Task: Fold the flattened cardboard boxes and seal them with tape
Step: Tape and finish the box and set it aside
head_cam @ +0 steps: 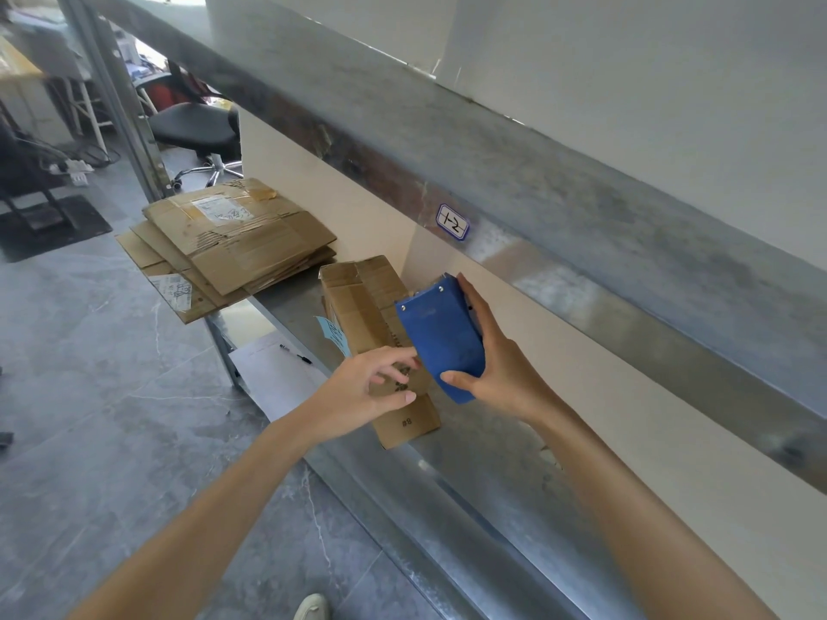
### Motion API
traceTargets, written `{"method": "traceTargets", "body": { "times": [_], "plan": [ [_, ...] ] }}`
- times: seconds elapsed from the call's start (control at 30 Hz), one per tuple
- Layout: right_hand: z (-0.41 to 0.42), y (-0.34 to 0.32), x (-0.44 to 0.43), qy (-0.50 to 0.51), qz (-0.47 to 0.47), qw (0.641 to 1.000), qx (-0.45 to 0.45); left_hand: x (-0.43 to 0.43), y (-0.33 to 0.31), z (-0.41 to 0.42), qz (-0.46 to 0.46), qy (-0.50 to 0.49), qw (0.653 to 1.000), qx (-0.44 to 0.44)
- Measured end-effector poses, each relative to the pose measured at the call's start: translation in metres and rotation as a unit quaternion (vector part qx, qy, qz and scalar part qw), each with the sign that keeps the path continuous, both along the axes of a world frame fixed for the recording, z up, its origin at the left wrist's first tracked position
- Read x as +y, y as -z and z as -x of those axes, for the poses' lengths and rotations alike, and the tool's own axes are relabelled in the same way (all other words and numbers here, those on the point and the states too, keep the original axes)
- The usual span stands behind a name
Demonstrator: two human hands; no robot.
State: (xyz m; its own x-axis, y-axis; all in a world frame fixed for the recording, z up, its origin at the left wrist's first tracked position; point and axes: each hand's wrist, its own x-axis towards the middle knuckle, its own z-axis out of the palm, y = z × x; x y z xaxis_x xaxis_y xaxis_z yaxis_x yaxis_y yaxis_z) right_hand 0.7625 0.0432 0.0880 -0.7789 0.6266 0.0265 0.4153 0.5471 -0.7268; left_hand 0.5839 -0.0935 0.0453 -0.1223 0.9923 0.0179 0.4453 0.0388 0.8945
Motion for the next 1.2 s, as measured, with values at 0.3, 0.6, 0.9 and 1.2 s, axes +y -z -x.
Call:
{"method": "traceTargets", "body": {
  "times": [0.3, 0.6, 0.9, 1.2],
  "plan": [
    [-0.007, -0.003, -0.005, -0.014, -0.007, 1.0, 0.0, -0.002, 0.002, -0.005, 0.002, 0.015, 1.0, 0.018],
    [-0.014, -0.009, -0.008, 0.014, -0.148, 0.988, -0.048, -0.007, -0.013, 0.027, -0.108, -0.152, 0.981, 0.048],
    [-0.017, -0.014, -0.02, -0.094, -0.123, 0.986, -0.067, -0.007, -0.025, 0.038, -0.1, -0.053, 0.993, -0.031],
    [-0.017, -0.011, -0.025, -0.118, -0.164, 0.972, -0.12, -0.012, -0.017, 0.034, -0.091, -0.027, 0.993, -0.065]
  ]
}}
